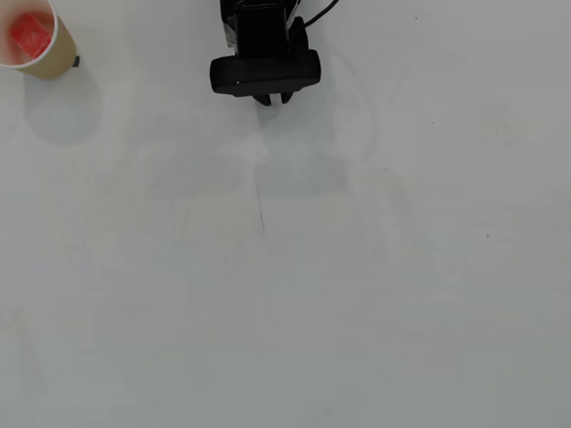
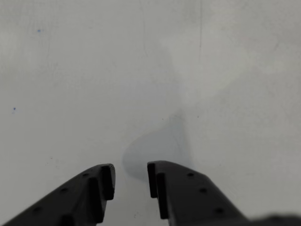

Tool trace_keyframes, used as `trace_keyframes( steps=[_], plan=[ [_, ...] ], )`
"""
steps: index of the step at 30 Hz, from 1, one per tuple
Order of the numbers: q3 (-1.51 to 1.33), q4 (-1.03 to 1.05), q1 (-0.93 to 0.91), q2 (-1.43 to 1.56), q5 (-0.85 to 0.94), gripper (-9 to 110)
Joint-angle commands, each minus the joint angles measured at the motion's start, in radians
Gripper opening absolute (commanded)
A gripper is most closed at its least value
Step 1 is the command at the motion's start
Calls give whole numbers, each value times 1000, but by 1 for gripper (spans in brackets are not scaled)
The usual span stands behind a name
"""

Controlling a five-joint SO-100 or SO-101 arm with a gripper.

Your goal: Pick up the cube and drop it in the cup.

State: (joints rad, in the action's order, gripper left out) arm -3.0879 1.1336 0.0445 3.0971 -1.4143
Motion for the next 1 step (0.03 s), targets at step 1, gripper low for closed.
trace_keyframes(
  steps=[1],
  plan=[
    [-34,-12,8,40,-11,5]
  ],
)
